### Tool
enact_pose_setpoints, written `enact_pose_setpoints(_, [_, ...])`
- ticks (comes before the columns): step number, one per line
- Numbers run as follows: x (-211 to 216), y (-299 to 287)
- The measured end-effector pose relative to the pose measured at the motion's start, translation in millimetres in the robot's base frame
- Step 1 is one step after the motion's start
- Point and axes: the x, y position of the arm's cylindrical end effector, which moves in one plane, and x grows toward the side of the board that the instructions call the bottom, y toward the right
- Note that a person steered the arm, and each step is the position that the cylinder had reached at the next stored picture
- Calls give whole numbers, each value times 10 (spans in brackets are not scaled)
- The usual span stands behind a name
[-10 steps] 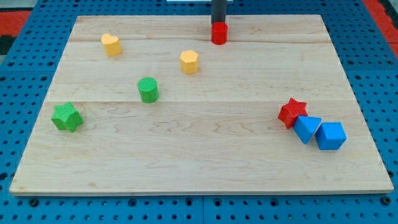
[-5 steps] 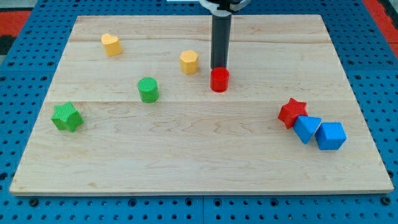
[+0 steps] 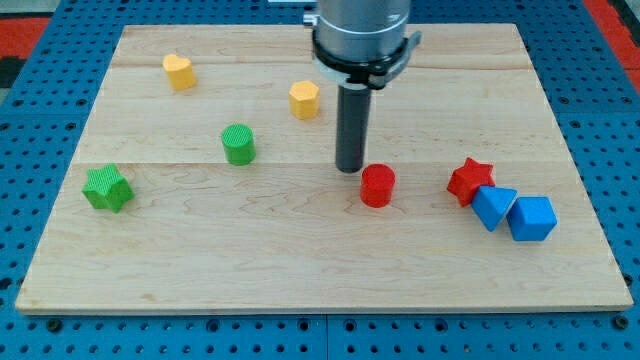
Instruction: Push the red circle towards left side of the red star
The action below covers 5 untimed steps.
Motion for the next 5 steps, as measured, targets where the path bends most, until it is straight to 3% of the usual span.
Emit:
enact_pose_setpoints(2, [443, 145])
enact_pose_setpoints(4, [517, 895])
enact_pose_setpoints(5, [488, 772])
